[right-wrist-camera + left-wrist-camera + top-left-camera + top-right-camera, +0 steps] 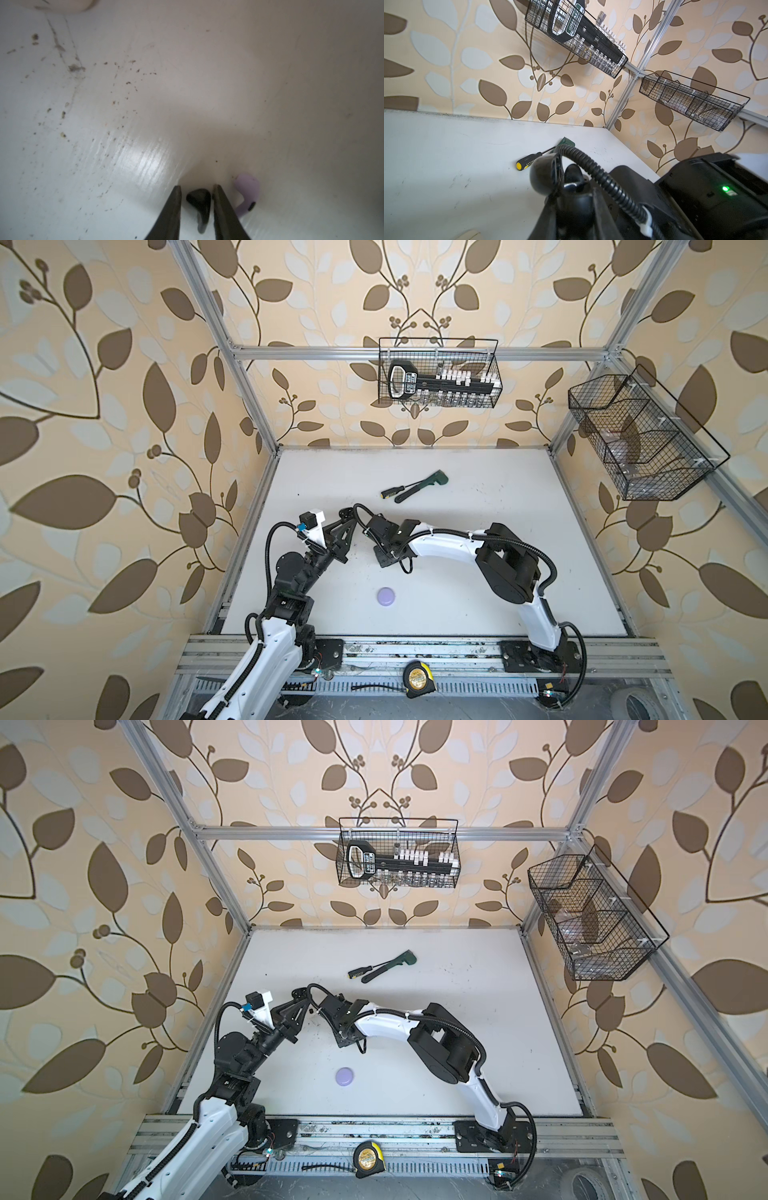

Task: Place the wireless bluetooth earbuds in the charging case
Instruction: 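Lower the right gripper and close it on the second black earbud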

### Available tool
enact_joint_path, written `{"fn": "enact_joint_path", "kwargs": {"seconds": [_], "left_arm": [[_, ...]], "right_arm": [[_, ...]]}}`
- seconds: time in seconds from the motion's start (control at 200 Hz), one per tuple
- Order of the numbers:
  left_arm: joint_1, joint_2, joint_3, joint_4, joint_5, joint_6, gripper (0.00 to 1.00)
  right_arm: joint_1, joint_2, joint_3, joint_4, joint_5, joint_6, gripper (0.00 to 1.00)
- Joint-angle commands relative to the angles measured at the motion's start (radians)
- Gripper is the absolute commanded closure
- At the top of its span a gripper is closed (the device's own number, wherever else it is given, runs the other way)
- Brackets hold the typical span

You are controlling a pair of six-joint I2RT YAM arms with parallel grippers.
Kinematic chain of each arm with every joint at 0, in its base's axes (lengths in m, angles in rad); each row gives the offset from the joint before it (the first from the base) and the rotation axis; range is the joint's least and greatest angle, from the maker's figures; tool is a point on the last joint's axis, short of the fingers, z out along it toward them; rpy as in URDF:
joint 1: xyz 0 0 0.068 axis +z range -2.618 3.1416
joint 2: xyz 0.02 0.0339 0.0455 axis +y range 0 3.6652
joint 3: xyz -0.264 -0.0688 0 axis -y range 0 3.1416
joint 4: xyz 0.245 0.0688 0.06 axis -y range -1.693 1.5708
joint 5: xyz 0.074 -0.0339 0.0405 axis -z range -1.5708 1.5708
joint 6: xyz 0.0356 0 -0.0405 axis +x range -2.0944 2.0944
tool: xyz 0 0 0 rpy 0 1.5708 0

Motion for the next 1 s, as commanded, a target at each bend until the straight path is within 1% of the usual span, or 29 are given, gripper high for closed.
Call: {"fn": "enact_joint_path", "kwargs": {"seconds": [0.0,0.285,0.455,0.53,0.59,0.685,0.74,0.875,0.995], "left_arm": [[0.011,-0.017,-0.007,0.048,-0.006,0.004,1.0],[0.011,-0.022,-0.009,0.053,0.007,0.005,1.0],[0.011,-0.028,-0.018,0.07,0.027,0.012,1.0],[0.011,-0.025,-0.018,0.075,0.048,0.025,1.0],[0.011,-0.011,-0.014,0.089,0.088,0.034,1.0],[0.011,0.037,-0.018,0.165,0.177,0.039,1.0],[0.009,0.071,-0.013,0.194,0.202,0.044,1.0],[-0.01,0.159,0.007,0.208,0.192,0.077,1.0],[-0.08,0.245,0.024,0.233,0.146,0.137,1.0]], "right_arm": [[-0.002,0.035,0.018,-0.036,0.0,0.003,0.74],[0.0,0.031,0.009,-0.03,0.005,0.016,0.8],[0.006,-0.004,-0.021,0.004,-0.003,0.032,0.81],[0.007,-0.026,-0.036,0.016,-0.005,0.042,0.82],[0.008,-0.047,-0.049,0.025,-0.007,0.047,0.82],[0.008,-0.098,-0.073,0.035,-0.005,0.054,0.83],[0.007,-0.14,-0.096,0.04,0.003,0.058,0.83],[-0.007,-0.276,-0.19,0.075,0.024,0.073,0.83],[-0.031,-0.41,-0.304,0.112,0.045,0.095,0.83]]}}
